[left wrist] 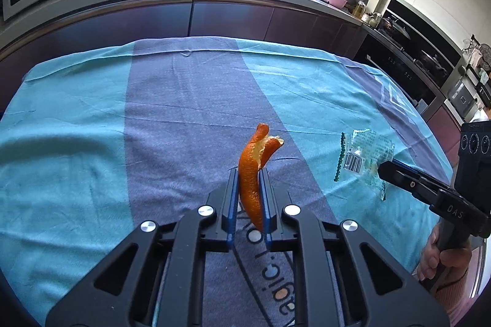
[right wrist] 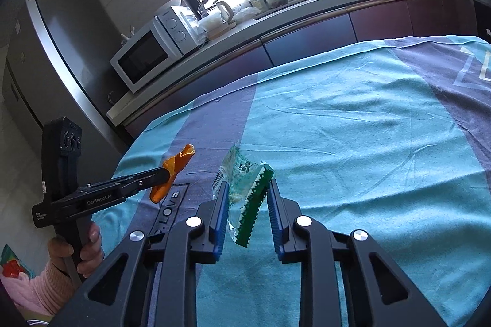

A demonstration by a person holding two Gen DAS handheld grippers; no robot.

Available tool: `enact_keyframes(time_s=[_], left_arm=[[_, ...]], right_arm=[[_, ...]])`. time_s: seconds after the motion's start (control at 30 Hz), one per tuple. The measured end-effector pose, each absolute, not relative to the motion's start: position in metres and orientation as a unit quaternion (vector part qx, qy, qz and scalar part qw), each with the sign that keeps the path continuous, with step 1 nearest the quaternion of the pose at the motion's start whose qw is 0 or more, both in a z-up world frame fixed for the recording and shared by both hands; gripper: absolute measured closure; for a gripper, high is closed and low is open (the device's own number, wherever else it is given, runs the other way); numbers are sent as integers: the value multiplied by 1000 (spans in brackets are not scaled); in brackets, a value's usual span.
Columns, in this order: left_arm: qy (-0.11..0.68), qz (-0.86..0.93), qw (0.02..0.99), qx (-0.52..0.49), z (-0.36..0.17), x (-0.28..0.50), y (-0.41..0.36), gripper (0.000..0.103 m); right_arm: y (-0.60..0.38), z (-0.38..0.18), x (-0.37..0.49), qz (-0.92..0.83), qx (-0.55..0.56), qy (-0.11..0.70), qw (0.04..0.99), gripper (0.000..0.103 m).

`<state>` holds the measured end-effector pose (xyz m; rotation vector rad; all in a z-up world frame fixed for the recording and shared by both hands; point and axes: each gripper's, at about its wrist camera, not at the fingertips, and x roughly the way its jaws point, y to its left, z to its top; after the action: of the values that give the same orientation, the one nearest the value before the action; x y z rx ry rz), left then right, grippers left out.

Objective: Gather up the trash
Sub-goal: 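Grasp the second orange peel with the left gripper while the right gripper grasps the plastic wrapper, then carry the orange peel and clear wrapper toward the teal bin with both grippers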

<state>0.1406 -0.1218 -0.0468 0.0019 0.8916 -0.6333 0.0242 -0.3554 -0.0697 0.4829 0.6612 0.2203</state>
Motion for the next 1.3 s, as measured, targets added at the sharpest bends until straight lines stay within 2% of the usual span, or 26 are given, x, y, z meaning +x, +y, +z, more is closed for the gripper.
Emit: enact_keyframes(time_s=[0.77, 1.3], left_arm=[[404, -247, 880, -40, -38, 93, -15, 89], [390, -218, 892, -66, -31, 71, 32, 89]], right_arm=[[-276, -53, 35, 194, 208, 314, 906, 80], [-233, -48, 40, 238, 193, 319, 897, 80]])
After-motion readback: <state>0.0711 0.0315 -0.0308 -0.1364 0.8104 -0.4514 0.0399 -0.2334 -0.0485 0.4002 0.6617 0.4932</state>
